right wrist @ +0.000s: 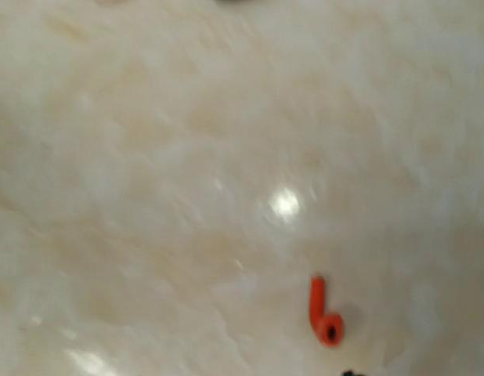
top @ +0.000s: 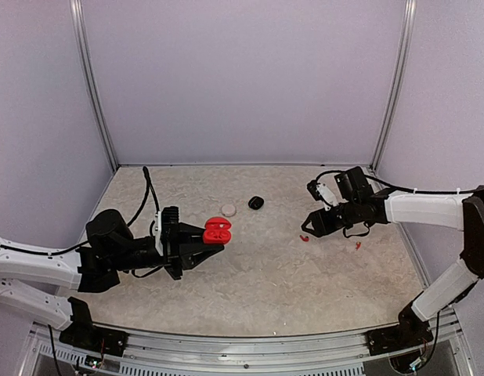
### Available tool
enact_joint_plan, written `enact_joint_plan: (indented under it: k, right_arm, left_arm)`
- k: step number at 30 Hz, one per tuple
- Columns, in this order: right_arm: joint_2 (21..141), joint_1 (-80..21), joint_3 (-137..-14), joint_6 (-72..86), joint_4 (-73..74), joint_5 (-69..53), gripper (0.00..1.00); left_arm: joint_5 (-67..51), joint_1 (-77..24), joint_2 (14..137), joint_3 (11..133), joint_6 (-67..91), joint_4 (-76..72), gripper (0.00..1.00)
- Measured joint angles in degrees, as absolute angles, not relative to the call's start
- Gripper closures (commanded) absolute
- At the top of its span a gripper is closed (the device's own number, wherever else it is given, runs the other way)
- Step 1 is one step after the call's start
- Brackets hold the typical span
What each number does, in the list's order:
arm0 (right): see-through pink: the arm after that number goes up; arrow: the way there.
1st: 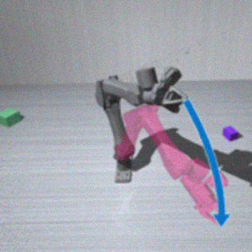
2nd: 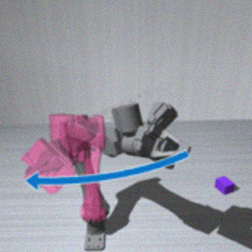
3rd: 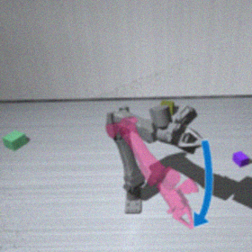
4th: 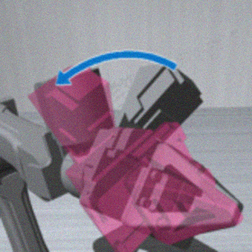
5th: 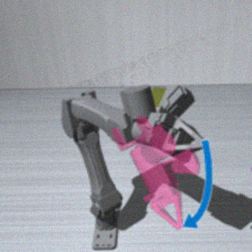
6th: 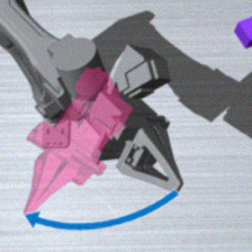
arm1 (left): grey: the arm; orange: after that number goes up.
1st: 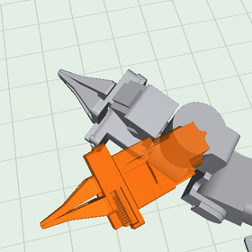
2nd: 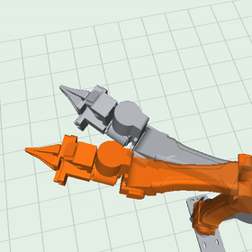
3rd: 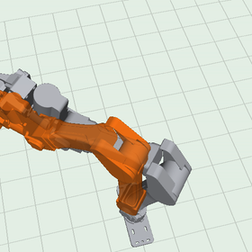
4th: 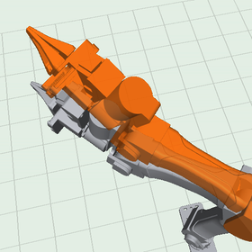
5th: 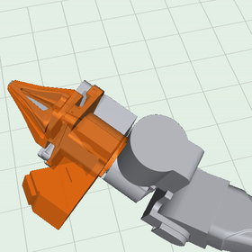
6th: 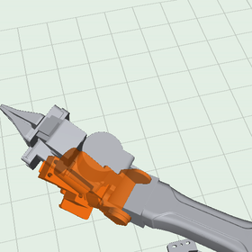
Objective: Insert the wireless bluetooth earbuds into the charging case
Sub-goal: Move the left earbud to the center of the board.
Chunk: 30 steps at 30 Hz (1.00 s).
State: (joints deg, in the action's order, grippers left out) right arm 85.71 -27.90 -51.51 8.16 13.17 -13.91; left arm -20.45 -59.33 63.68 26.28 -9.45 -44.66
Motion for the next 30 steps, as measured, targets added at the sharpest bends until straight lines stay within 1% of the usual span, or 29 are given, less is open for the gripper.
enact_joint_plan:
  k: [9, 17, 30]
  right_arm:
    - [93.5, -26.8, -50.0, 8.7, 9.0, -11.3, 0.52]
    - [98.6, -26.3, -50.4, 8.5, 7.4, -10.3, 0.58]
    - [102.9, -26.3, -54.0, 5.4, 6.5, -14.7, 0.66]
  left_arm:
    - [-20.1, -59.2, 63.4, 25.7, -9.3, -45.7, 0.94]
    - [-20.1, -59.2, 63.4, 25.7, -9.2, -45.9, 0.94]
    - [-20.1, -59.2, 63.4, 25.7, -8.8, -46.0, 0.94]
